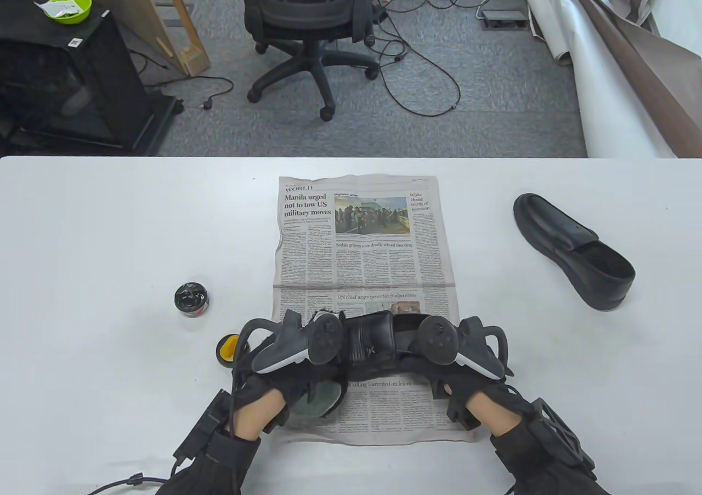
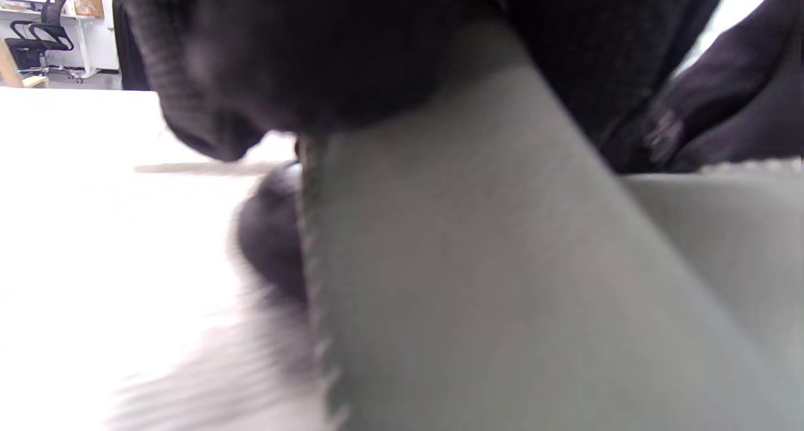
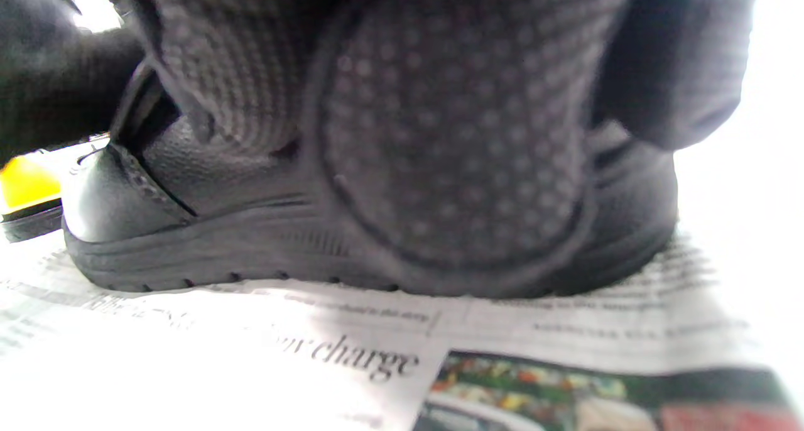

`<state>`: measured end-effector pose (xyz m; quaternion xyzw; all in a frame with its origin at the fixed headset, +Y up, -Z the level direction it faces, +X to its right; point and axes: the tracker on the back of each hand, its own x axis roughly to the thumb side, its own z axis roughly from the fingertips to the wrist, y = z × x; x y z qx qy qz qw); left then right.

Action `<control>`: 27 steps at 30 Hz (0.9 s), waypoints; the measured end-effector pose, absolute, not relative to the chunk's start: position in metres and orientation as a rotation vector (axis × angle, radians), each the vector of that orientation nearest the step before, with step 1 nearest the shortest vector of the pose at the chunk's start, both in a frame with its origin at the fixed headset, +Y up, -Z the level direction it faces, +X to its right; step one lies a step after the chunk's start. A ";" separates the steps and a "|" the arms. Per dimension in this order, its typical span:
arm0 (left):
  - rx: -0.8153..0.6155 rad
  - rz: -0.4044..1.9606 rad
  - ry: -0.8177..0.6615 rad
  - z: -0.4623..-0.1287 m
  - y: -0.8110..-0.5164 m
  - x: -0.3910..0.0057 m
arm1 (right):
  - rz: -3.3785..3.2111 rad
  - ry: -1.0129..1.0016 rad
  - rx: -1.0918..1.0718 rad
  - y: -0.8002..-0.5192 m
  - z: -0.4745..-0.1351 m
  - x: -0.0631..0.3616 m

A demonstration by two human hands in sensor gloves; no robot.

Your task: Dip and apply built-in sponge shoe polish on shoes

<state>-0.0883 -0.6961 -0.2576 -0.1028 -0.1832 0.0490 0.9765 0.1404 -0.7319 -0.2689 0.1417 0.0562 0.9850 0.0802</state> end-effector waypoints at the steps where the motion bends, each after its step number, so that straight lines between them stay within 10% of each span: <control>1: -0.161 0.122 -0.362 -0.258 -0.694 -0.078 | 2.944 0.169 0.427 -0.732 -0.269 0.140; 10: -0.088 0.174 -0.326 -0.274 -0.703 -0.034 | 2.947 0.166 0.431 -0.732 -0.269 0.140; 27: -0.204 -0.040 -0.205 -0.282 -0.709 -0.075 | 2.951 0.165 0.429 -0.732 -0.268 0.140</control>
